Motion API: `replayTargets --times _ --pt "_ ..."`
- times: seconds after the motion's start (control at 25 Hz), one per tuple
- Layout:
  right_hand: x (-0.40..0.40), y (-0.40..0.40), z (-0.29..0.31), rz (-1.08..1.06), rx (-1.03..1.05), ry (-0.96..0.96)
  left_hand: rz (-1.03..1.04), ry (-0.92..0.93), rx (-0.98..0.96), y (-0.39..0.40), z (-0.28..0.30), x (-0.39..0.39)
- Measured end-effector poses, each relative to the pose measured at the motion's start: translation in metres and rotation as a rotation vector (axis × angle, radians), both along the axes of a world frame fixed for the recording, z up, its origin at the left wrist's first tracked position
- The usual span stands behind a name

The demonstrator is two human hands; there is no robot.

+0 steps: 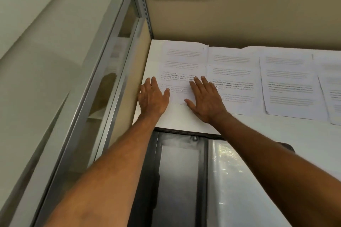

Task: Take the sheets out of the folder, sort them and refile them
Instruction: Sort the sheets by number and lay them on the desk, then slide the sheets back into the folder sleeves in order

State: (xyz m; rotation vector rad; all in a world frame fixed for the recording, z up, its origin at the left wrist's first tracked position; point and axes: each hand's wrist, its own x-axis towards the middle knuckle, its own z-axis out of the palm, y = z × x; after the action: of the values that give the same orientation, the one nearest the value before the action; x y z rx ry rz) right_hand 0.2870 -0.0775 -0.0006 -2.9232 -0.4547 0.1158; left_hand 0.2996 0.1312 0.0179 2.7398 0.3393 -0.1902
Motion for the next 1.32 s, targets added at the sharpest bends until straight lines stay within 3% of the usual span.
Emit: replayTargets --times 0.32,0.68,0.96,1.04,1.16,1.32 --pt "0.014 0.011 -0.021 -0.029 -0.024 0.067 0.169 -0.012 -0.003 -0.011 -0.018 0.031" --pt "0.019 0.012 -0.015 -0.041 -0.015 0.092 0.299 0.08 -0.379 -0.01 -0.007 0.057" --pt "0.02 0.009 -0.013 -0.037 0.048 0.123 0.488 0.057 -0.925 -0.005 -0.003 0.051" --pt "0.02 0.007 -0.011 -0.012 0.073 0.146 0.508 0.042 -0.972 -0.006 -0.003 0.043" --pt "0.016 0.0 -0.007 -0.008 0.199 0.132 0.464 -0.021 -0.977 -0.008 -0.004 0.033" --pt "-0.007 -0.007 0.005 -0.23 0.493 0.121 0.434 -0.111 -1.027 -0.012 0.009 0.01"
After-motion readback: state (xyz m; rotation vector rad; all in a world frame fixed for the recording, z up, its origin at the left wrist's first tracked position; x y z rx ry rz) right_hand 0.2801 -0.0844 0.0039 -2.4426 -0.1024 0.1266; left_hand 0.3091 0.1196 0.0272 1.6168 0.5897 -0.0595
